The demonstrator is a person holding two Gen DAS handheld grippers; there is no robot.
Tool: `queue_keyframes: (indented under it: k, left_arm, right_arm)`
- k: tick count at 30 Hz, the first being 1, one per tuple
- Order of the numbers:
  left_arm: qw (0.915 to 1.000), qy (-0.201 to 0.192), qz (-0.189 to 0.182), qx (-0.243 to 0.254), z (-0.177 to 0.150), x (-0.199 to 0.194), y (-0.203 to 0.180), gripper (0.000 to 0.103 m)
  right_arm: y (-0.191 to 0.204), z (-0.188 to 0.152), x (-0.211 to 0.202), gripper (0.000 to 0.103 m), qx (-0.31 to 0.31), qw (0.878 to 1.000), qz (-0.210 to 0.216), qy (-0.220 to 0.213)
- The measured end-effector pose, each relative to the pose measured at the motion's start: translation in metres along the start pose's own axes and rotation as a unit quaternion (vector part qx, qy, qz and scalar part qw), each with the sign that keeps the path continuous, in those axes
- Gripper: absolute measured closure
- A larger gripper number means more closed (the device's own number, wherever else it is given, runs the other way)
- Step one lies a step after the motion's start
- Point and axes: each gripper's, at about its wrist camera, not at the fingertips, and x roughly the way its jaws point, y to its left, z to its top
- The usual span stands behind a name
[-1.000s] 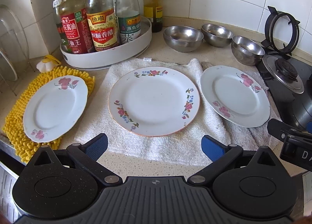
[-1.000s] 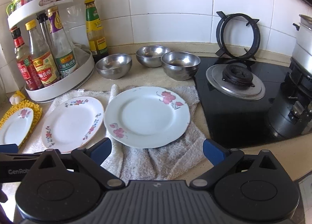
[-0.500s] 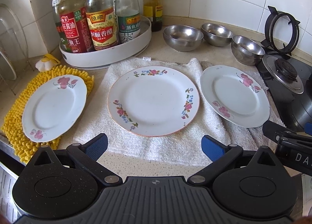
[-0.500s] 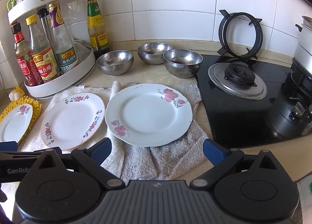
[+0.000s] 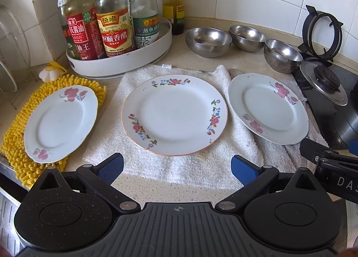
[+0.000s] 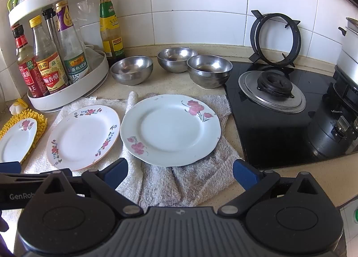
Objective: Organize plates and bowls
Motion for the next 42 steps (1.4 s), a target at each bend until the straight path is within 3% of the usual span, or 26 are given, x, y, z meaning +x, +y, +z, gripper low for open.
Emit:
queue_keyframes:
  k: [27, 39, 42]
  left_arm:
    - [1.0000, 0.003, -0.005, -0.005, 0.007, 0.006, -0.003, 0.000]
    - [0.9989, 0.020, 0.023, -0.035, 0.015, 0.031, -0.003, 0.000]
    - [0.9988, 0.017, 0.013, -0.044, 0.014, 0.035, -0.004, 0.000]
  right_arm:
    - [-0.003, 0.007, 0.008, 0.001, -0.005, 1.000, 0.000, 0.005]
    - [-0.010, 0.023, 0.053, 0.001, -0.056, 0.996, 0.059, 0.034]
    - [-0.018, 0.027, 0.065, 0.001, -0.075, 0.994, 0.077, 0.037]
